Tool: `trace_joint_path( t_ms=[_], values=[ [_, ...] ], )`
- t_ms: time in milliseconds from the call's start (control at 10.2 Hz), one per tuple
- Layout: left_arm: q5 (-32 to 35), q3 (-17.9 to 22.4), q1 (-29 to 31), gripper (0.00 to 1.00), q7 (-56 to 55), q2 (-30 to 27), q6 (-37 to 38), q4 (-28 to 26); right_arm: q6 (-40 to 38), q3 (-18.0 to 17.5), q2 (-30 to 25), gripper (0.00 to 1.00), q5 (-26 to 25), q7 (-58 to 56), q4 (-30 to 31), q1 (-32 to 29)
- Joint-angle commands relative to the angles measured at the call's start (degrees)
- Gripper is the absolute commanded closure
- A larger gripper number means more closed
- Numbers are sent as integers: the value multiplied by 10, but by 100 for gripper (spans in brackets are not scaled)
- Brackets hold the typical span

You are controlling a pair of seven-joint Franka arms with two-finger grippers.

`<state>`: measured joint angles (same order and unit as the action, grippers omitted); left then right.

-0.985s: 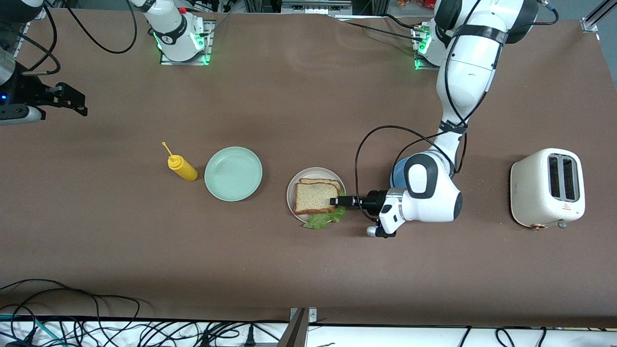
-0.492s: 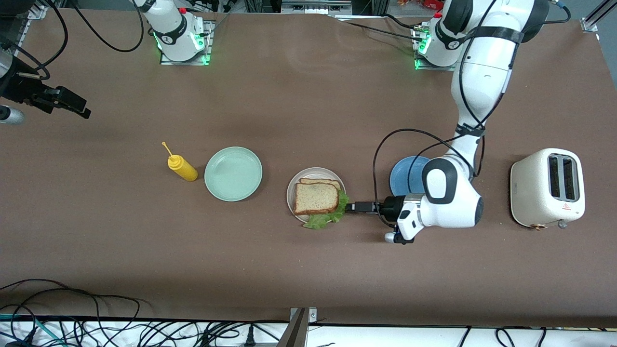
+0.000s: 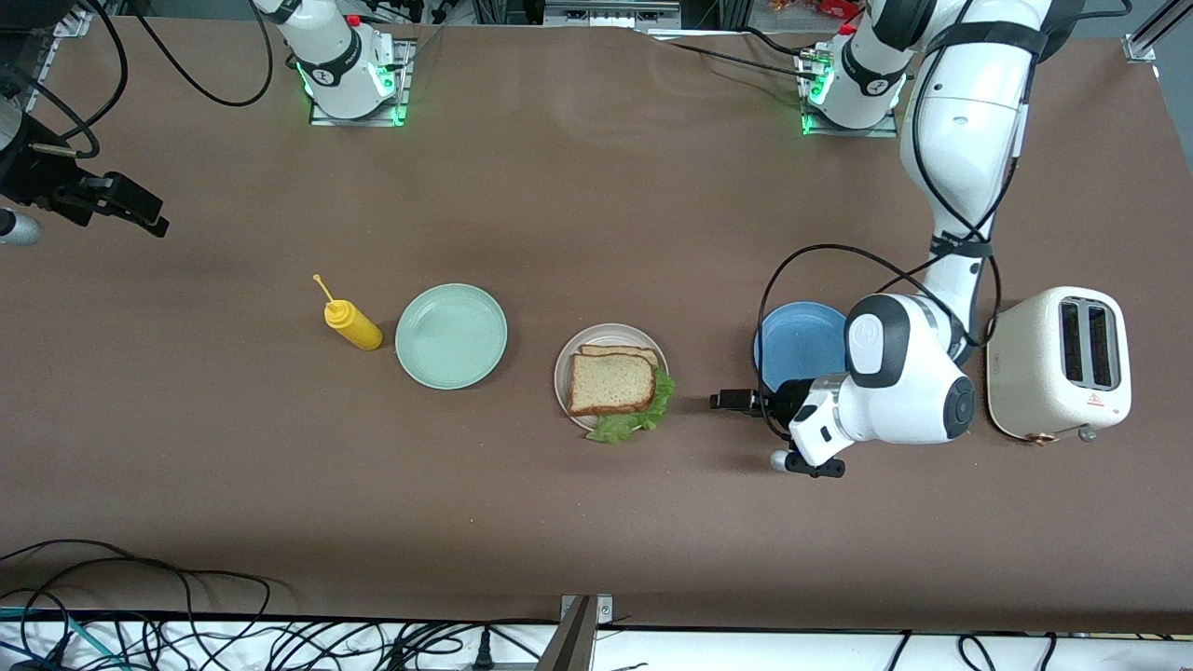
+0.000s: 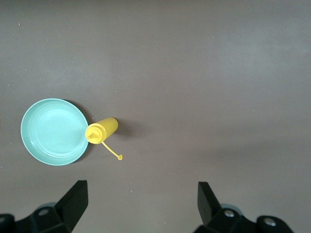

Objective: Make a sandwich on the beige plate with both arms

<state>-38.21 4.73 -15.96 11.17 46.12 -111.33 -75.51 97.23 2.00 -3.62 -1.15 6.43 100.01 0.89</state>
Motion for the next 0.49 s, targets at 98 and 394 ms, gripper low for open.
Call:
trace_joint_path(
  t_ms=[98,394],
  values=[
    [121,0,36,0,-16,-46,69,-6,-6,4,11,0,-2,-12,-17,0],
    [244,1,59,0,-47,-81,108,-6,-12,13,10,0,17,-17,-24,-2]
  ],
)
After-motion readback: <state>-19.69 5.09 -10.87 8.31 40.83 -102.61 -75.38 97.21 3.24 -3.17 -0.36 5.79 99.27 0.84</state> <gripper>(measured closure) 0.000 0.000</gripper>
